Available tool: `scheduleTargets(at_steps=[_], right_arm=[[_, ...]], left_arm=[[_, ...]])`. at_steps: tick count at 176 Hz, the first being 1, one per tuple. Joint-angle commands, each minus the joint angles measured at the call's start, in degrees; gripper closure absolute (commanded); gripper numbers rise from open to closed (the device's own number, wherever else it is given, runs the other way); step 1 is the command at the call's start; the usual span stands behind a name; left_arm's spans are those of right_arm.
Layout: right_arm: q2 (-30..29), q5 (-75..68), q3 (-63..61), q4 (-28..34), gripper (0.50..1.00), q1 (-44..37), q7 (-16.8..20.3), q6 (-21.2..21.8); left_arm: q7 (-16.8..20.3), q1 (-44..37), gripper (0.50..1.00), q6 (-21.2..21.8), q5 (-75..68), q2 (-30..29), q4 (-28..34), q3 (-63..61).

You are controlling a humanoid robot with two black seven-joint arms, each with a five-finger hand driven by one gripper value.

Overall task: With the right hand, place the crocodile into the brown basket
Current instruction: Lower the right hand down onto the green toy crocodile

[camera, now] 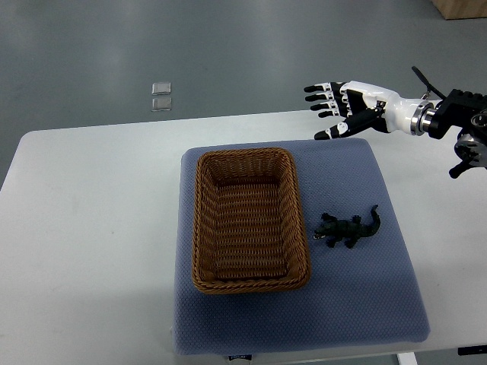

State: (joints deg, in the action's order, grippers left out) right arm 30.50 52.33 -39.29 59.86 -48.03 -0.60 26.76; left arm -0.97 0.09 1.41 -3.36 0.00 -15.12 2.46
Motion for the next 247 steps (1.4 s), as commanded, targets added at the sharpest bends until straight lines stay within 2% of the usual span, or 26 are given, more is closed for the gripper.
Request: scheduleTargets(at_steps=[1,15,40,91,148,247], right_arm=[[2.1,13.8,4.1,4.9,0.572,-2.1,1.6,0.8],[3.3,21.1,9.1,7.2,0.572,-4.6,3.2,1.7],[7.6,21.9,16.5,10.4,0.572,-10.1,6.5,5.0],[13.5,21.1,18.6,20.8,0.572,-10.1,7.4,8.2],[12.1,21.2,19.2,20.8,0.572,-5.1,7.4,7.2],[11.3,21.2,18.6,20.6,0.574,0.6,7.4,2.6]], left_arm=[[0.0,0.0,0.5,0.0,0.0,0.0,0.0,0.0],[0.0,0.0,0.5,0.0,0.0,0.0,0.0,0.0],[0.0,0.0,0.5,0.0,0.0,0.0,0.0,0.0],[0.0,0.0,0.5,0.0,0.0,0.0,0.0,0.0],[-0.1,0.0,0.5,0.1,0.0,0.0,0.1,0.0],[-0.1,0.0,0.5,0.1,0.0,0.0,0.0,0.1]])
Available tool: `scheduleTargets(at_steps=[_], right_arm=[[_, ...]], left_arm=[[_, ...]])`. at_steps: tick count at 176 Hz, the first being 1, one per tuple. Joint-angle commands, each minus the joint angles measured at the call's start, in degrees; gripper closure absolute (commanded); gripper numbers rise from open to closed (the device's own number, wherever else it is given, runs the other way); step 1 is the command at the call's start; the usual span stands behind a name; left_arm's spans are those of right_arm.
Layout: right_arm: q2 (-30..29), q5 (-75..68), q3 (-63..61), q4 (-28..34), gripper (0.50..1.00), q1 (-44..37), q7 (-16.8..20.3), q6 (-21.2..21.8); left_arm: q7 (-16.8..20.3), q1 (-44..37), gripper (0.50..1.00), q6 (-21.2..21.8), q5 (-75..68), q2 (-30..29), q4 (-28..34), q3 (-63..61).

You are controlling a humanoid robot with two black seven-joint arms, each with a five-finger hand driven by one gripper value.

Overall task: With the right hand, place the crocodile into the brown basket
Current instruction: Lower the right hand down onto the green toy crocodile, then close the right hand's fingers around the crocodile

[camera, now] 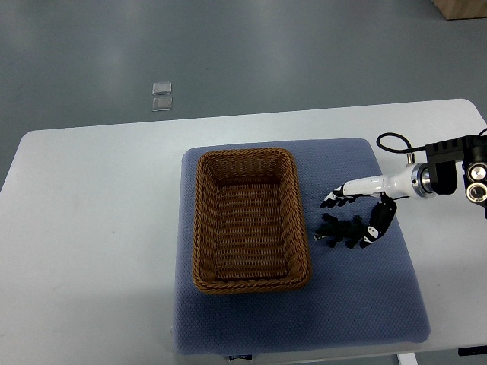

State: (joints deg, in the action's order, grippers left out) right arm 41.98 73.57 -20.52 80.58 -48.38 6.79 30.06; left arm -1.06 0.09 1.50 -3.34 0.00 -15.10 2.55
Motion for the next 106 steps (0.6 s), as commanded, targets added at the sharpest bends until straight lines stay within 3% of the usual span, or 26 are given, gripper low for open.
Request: scheduleTargets(at_steps=[1,64,95,106], right_arm=[[-0.3,0.0,-0.2,-0.2,0.574,0.9,0.0,-0.8],[-1.2,0.6,-0.2,-0.4,0.599,3.0,-0.3,-4.0],[-1.2,0.8,-0.2,-0.4,0.64,3.7,-0.4,-4.8],[-1.2,0.8,-0.1,-0.6,0.681,4.1,-0.5,-5.4]], left_arm=[[0.0,0.0,0.5,0.0,0.0,0.0,0.0,0.0],[0.0,0.0,0.5,0.1,0.0,0.0,0.1,0.0],[0.0,0.0,0.5,0.1,0.0,0.0,0.1,0.0],[0.0,0.0,0.5,0.1,0.0,0.0,0.1,0.0]])
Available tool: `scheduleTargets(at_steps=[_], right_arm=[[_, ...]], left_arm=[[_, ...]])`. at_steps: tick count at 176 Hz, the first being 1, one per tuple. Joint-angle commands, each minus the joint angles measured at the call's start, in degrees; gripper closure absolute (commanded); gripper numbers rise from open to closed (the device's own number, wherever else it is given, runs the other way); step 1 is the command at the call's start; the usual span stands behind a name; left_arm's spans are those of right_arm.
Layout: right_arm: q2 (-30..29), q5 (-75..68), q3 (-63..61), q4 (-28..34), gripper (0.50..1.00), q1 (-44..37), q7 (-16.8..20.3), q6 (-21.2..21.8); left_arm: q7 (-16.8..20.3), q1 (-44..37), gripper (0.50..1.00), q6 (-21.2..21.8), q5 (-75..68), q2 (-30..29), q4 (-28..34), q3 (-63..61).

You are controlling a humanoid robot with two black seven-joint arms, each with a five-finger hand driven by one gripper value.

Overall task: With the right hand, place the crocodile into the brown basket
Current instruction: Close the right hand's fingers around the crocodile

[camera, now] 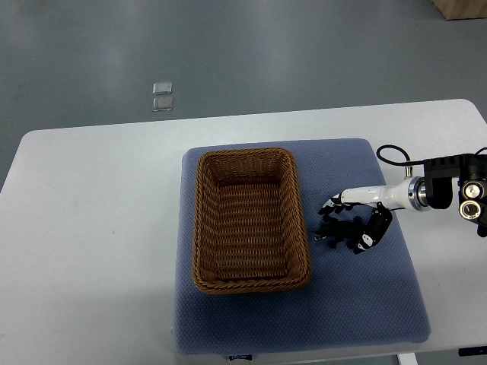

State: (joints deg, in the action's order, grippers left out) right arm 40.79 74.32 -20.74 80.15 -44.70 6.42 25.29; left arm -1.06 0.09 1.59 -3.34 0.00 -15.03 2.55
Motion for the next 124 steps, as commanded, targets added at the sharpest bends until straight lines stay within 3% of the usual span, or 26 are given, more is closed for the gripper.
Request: scheduleTargets(at_steps=[1,25,41,62,82,124], right_arm=[[0.0,0.0,0.1,-0.2,0.681,0.4,-0.1,-0.6],[-0.1,0.1,0.1,-0.3,0.713,0.8,-0.1,-0.7],[-0.1,0.2,0.1,-0.3,0.777,0.8,-0.1,-0.8],[-0.1,0.3,0.2,-0.3,0.818,0.9,-0.2,-1.5],[0.0,0.4,0.1,-0.3,0.918,0.8,-0.2,-1.6],[0.3,0.2,-0.3,-0.3,0.953,0.5,-0.4,-2.4]], left_arm=[[0.0,0.0,0.5,0.0,0.0,0.0,0.0,0.0],[0.0,0.0,0.5,0.0,0.0,0.0,0.0,0.0],[0.0,0.0,0.5,0.0,0.0,0.0,0.0,0.0],[0.0,0.0,0.5,0.0,0.0,0.0,0.0,0.0],[0.0,0.0,0.5,0.0,0.0,0.0,0.0,0.0],[0.0,0.0,0.5,0.0,0.0,0.0,0.0,0.0]])
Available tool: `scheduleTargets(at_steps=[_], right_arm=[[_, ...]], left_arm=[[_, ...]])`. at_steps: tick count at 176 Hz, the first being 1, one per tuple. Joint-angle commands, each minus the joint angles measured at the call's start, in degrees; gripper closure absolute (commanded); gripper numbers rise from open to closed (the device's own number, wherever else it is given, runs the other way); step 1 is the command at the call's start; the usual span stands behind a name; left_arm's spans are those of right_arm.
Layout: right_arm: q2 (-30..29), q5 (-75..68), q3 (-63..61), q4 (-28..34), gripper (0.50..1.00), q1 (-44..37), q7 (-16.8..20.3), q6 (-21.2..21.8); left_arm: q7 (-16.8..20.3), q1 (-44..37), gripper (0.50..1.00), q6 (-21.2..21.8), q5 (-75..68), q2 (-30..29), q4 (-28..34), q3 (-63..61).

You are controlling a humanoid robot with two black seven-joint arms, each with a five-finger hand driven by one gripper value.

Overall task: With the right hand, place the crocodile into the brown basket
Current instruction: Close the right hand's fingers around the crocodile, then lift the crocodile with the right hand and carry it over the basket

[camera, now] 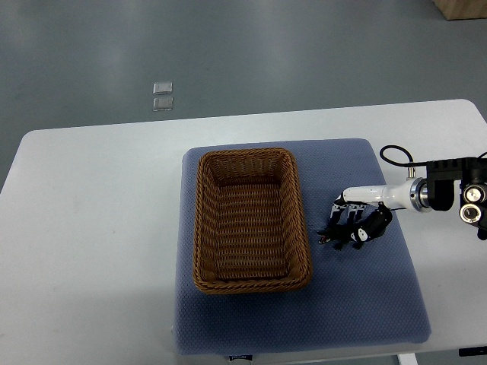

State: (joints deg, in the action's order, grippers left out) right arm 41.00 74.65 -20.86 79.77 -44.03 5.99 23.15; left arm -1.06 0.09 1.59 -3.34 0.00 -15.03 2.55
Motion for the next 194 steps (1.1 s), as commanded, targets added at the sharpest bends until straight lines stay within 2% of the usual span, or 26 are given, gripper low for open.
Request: scheduleTargets(at_steps=[1,105,194], right_arm=[[0.0,-0.1,-0.1,0.0,0.953,-0.2,0.0,-0.3],[1.1,-0.5,-2.4,0.0,0.951,-0.9,-0.5,-0.8],[4.9,-1.1,-2.7,0.3,0.946,-6.2,-0.9,-0.3]], left_arm=[[0.0,0.0,0.5,0.0,0.0,0.0,0.0,0.0],[0.0,0.0,0.5,0.0,0.0,0.0,-0.1,-0.1],[0.0,0.0,0.5,0.0,0.0,0.0,-0.2,-0.2]])
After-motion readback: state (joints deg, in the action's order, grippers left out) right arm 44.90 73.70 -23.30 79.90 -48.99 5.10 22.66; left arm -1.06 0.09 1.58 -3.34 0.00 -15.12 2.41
